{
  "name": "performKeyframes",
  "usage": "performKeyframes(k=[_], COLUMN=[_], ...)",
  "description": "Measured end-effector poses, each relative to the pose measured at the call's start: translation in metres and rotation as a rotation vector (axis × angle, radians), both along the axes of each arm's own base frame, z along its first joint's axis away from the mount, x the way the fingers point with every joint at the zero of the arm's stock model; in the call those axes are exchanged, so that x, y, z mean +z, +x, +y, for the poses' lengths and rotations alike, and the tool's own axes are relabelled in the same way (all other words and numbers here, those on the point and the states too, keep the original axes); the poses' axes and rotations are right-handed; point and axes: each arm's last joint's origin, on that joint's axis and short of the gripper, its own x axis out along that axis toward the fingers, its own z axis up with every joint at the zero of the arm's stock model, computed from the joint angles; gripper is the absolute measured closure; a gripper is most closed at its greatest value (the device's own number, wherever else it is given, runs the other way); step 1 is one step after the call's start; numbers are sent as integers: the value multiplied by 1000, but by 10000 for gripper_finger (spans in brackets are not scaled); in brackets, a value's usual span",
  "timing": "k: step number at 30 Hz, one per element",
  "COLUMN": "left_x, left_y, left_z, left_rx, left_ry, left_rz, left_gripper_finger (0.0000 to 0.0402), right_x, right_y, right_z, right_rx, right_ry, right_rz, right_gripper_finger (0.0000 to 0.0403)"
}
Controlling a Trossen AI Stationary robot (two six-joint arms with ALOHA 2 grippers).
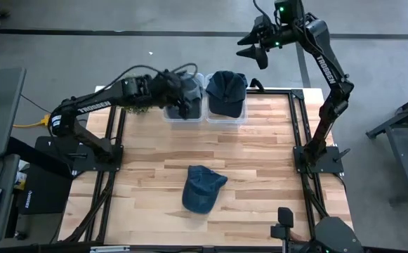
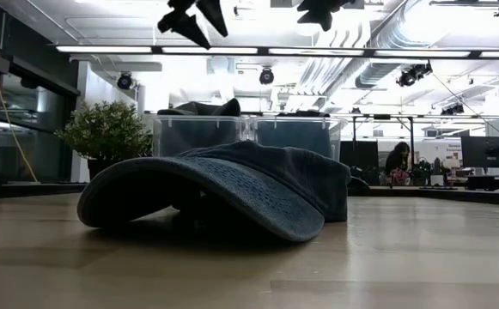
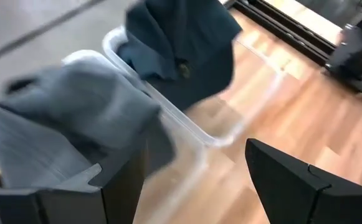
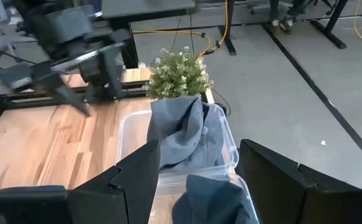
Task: Pick & Place hat
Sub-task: Put the blue cap into the right transparent bin
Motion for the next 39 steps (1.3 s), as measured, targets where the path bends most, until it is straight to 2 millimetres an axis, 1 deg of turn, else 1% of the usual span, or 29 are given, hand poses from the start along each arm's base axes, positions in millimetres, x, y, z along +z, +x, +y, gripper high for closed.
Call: performKeyframes(k=[3, 5, 12, 14, 17, 20, 24, 27, 30, 33, 39], left_x=[-2, -7, -28, -36, -51, -60, -78, -83, -83, -91, -119], left_y=[4, 10, 23, 30, 37, 38, 33, 26, 16, 7, -19], left_z=[-24, -42, -106, -123, -144, -162, -181, -193, -205, -220, -255], left_rx=[-3, -12, -57, -76, -102, -143, -197, -198, -149, -101, -56], left_ry=[-54, -96, -235, -261, -288, -298, -296, -259, -196, -164, -181], left_rz=[-5, -6, 51, 66, 122, 179, 341, 403, 395, 377, 356], left_gripper_finger=[134, 134, 134, 134, 134, 134, 134, 134, 134, 134, 134], right_x=[1, 1, 1, 1, 1, 1, -1, -5, -11, -15, -17], right_y=[-3, -6, -8, -8, -5, -1, 7, 20, 37, 54, 86], right_z=[-1, -3, -3, -2, 0, 3, 13, 29, 52, 80, 144], right_rx=[34, 51, 98, 100, 104, 124, 151, 176, 191, 226, 314], right_ry=[18, 32, 67, 72, 75, 82, 117, 145, 137, 113, 93], right_rz=[-24, -40, -67, -65, -62, -64, -46, 4, 105, 181, 253], right_gripper_finger=[185, 185, 185, 186, 191, 199, 205, 205, 206, 206, 206])
